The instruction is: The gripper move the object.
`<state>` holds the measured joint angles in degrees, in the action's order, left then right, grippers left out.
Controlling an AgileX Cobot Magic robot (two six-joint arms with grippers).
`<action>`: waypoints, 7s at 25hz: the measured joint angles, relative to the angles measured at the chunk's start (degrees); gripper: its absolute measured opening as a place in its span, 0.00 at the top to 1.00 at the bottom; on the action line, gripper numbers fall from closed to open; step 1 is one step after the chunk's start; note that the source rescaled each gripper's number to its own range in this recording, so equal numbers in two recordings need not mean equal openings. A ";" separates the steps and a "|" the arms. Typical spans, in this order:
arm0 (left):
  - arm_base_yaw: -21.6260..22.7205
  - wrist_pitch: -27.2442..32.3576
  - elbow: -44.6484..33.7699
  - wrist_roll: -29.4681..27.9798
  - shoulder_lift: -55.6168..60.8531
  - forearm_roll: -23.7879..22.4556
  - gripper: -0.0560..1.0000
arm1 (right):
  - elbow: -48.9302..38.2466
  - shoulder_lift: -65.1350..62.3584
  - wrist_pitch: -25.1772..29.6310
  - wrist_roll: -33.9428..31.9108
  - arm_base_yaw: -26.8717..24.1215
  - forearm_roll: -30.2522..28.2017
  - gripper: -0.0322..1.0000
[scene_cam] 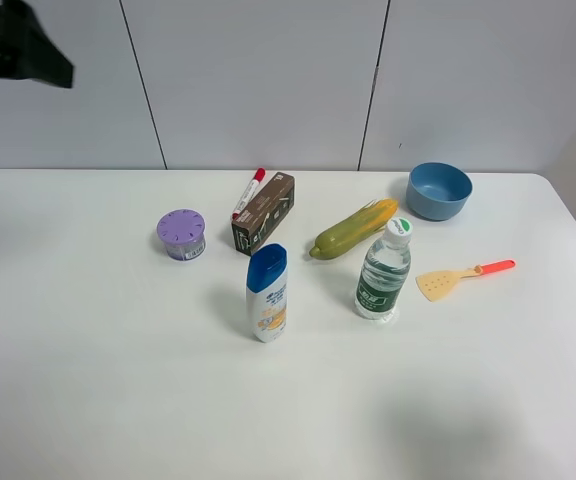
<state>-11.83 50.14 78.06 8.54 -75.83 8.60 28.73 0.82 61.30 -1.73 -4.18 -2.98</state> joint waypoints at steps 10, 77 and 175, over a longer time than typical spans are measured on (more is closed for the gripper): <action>-13.48 -3.67 14.61 -2.23 -24.29 0.56 0.00 | 0.00 0.00 0.00 0.00 0.00 0.00 0.00; -17.70 -4.93 25.56 -6.52 -36.74 -9.83 0.93 | 0.00 0.00 0.00 0.00 0.00 0.00 0.00; 20.69 -0.82 -23.84 4.25 22.31 -13.08 0.01 | 0.00 0.00 0.00 0.00 0.00 0.00 0.00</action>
<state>8.85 49.32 54.22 12.78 -53.52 -4.48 28.73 0.82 61.30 -1.73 -4.18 -2.98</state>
